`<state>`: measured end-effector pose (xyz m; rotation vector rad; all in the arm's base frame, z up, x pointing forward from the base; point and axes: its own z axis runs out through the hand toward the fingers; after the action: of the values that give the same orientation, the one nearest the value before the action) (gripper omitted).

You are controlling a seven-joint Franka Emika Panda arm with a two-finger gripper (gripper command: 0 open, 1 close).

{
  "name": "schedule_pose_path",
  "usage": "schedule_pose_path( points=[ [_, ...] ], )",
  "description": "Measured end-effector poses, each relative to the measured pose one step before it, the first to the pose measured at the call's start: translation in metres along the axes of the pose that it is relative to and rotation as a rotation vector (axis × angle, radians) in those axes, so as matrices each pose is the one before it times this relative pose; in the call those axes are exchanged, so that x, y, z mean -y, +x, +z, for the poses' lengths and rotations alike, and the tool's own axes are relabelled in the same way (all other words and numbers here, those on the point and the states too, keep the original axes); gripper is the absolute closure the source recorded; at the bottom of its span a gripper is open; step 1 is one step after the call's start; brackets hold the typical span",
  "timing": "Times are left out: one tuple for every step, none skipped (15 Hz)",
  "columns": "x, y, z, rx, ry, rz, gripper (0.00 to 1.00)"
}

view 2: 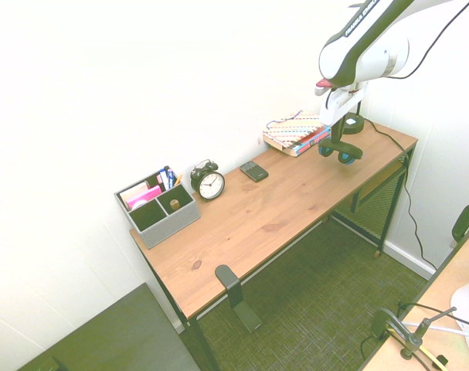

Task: Hang the headphone

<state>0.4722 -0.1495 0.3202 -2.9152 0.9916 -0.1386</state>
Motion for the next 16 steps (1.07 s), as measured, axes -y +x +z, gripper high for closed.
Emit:
schedule_pose_path(
  points=[
    [0.01026,-0.01127,-0.01019,0.00688,0.00798,0.00850,1.00],
    [0.01127,-0.01087,-0.00917,0.00328,0.00705,0.00829,1.00],
    [0.01208,-0.01042,-0.00743,0.00142,0.00387,0.01141,1.00],
    [0.01176,-0.01032,-0.00434,0.00357,-0.00086,0.01283,1.00],
    [0.01178,-0.01128,-0.00239,0.00873,-0.00671,0.01649,1.00],
    [0.01231,-0.01447,-0.00264,0.01212,-0.01101,0.01914,1.00],
    [0.01225,-0.01752,-0.00443,0.00589,-0.00980,0.01393,1.00],
    [0.01236,-0.02263,-0.00491,-0.00037,-0.00841,0.00760,1.00],
    [0.01135,-0.02637,-0.00395,-0.00566,-0.00799,-0.00216,1.00],
    [0.01101,-0.03000,-0.00082,-0.00658,-0.00896,-0.00912,1.00],
    [0.01155,-0.03044,0.00184,-0.00476,-0.01048,-0.01380,1.00],
    [0.01243,-0.02995,0.00291,0.00028,-0.00811,-0.01510,1.00],
    [0.01352,-0.02810,0.00385,0.00148,-0.00953,-0.01953,1.00],
    [0.01236,-0.02550,0.00520,0.00114,-0.01090,-0.01742,1.00],
    [0.01156,-0.02281,0.00657,-0.00292,-0.01132,-0.01366,1.00],
    [0.01165,-0.02125,0.00832,-0.00248,-0.00696,-0.00933,1.00]
  ],
)
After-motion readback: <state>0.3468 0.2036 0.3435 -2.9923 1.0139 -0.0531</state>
